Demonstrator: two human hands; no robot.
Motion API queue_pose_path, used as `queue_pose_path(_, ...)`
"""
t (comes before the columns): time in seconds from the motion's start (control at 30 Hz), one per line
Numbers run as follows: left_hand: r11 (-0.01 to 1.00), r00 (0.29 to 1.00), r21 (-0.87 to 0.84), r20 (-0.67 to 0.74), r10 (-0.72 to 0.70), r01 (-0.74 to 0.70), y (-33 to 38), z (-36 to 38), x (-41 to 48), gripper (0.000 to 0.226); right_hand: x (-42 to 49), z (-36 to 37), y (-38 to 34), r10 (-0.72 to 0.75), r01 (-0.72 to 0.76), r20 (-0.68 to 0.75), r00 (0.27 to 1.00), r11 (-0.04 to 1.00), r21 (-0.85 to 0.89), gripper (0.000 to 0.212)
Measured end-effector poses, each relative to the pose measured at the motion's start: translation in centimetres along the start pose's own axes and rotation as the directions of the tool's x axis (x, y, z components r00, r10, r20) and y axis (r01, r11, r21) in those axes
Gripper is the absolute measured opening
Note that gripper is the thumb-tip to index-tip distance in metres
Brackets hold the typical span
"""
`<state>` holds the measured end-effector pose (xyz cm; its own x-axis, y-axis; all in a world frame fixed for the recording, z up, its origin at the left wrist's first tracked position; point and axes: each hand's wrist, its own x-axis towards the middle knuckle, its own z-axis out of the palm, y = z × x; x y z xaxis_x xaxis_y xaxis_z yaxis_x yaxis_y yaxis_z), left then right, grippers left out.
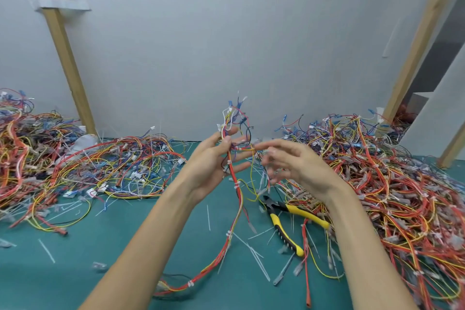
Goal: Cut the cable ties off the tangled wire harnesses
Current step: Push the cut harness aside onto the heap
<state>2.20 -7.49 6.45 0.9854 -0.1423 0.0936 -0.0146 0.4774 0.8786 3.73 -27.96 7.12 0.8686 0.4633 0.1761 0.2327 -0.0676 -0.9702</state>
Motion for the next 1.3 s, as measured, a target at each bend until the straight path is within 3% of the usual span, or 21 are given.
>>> queue_pose_path(0.07, 0.999, 1.000, -0.053, 0.003, -0.005, 0.005, 0.5, -0.3, 0.3, 0.029, 0.1, -0.6, 0.2, -0.025, 0.002, -0.194, 0.981, 0.993, -0.119, 0.018)
queue_pose_path(0.13, 0.991, 1.000, -0.132, 0.019, -0.008, 0.011, 1.0, -0.6, 0.4, 0.030, 0.3, -0.5, 0.5, 0.013, -0.043, -0.177, 0.984, 0.986, -0.162, 0.044)
queue_pose_path(0.2, 0.974, 0.999, -0.227, 0.042, 0.002, 0.007, 1.2, -1.0, 0.6, 0.035, 0.4, 0.5, 1.0, 0.128, -0.127, 0.005, 0.992, 0.988, -0.092, 0.079)
queue_pose_path(0.27, 0.955, 0.998, -0.297, 0.055, 0.024, -0.006, 1.2, -1.3, 0.8, 0.034, 0.5, 2.0, 2.0, 0.215, -0.217, 0.207, 0.954, 0.976, -0.013, 0.088)
queue_pose_path(0.4, 0.928, 0.996, -0.368, 0.033, 0.077, -0.060, 1.3, -1.9, 1.2, 0.027, 0.7, 4.2, 4.0, 0.215, -0.375, 0.575, 0.790, 0.910, 0.176, 0.066)
queue_pose_path(0.5, 0.913, 0.995, -0.398, -0.017, 0.094, -0.093, 1.4, -2.5, 1.3, 0.021, 0.7, 4.5, 4.6, 0.122, -0.371, 0.689, 0.714, 0.901, 0.224, 0.052)
queue_pose_path(0.87, 0.934, 0.996, -0.352, -0.091, 0.025, -0.056, 1.6, -4.3, 1.8, 0.026, 0.7, 2.0, 2.9, 0.014, -0.305, 0.582, 0.813, 0.862, 0.404, 0.047)
queue_pose_path(1.3, 0.957, 0.994, -0.289, -0.106, -0.010, -0.021, 1.3, -4.9, 1.9, 0.026, 0.5, 1.3, 3.0, 0.046, -0.335, 0.541, 0.840, 0.828, 0.449, 0.035)
